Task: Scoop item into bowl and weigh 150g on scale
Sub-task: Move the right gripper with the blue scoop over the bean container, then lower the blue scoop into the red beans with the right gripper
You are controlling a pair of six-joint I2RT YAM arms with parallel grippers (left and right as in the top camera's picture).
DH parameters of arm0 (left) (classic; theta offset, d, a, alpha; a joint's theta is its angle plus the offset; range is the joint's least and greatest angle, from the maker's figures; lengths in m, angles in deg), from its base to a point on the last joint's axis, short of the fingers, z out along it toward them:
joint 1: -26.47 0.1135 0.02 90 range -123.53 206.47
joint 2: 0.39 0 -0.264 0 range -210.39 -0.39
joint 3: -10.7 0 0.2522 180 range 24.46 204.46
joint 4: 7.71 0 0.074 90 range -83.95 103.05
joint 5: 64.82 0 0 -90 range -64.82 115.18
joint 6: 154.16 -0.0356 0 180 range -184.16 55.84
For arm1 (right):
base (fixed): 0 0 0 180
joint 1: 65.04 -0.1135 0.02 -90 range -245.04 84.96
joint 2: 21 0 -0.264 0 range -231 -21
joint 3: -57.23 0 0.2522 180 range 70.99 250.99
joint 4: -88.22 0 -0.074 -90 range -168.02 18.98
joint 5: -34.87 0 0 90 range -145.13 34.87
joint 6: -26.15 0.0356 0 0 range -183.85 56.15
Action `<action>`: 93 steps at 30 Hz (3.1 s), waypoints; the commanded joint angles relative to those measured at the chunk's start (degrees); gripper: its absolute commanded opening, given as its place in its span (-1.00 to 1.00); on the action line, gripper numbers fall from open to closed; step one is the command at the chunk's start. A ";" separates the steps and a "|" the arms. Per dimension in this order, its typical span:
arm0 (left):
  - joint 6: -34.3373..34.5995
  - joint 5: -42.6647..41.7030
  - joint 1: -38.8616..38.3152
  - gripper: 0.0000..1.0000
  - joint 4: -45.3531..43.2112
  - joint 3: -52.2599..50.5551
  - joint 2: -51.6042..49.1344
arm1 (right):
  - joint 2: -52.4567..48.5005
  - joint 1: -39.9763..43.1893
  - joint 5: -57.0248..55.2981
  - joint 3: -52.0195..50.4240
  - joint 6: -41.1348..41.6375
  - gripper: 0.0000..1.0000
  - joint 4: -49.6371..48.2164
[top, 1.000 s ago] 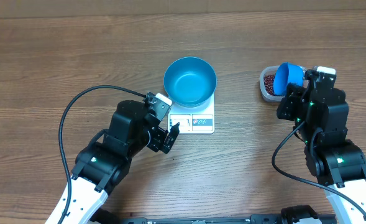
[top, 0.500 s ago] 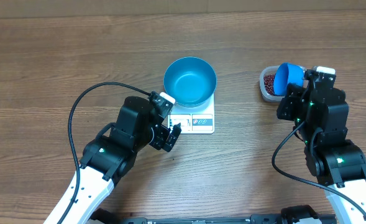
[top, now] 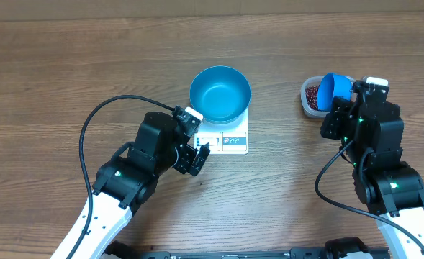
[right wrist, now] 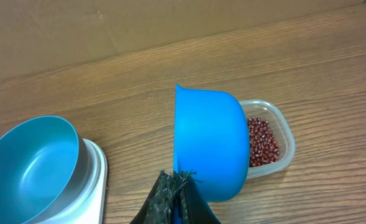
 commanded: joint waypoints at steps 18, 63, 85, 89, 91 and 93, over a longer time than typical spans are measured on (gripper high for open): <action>-0.48 -1.01 0.31 0.99 -0.48 -0.24 -0.33 | 0.20 0.15 0.07 1.99 -4.15 -0.93 -0.42; -0.48 -1.01 0.33 0.99 -0.94 -0.24 -0.33 | -43.52 0.17 -23.08 34.36 -16.35 -0.93 23.37; -0.48 -1.03 0.31 0.99 -1.53 -0.24 -0.33 | -49.96 0.17 -22.64 33.55 -19.08 -0.93 20.15; -0.48 -1.01 0.31 0.99 -1.55 -0.24 -0.33 | -50.14 0.17 -19.04 32.94 -19.06 -0.92 20.35; -0.48 -1.01 0.31 0.99 -1.57 -0.24 -0.33 | -50.29 0.17 -18.34 32.94 -18.86 -0.92 20.83; -0.48 -1.01 0.31 0.99 -1.57 -0.24 -0.33 | -50.29 0.17 -17.86 32.94 -18.64 -0.93 21.44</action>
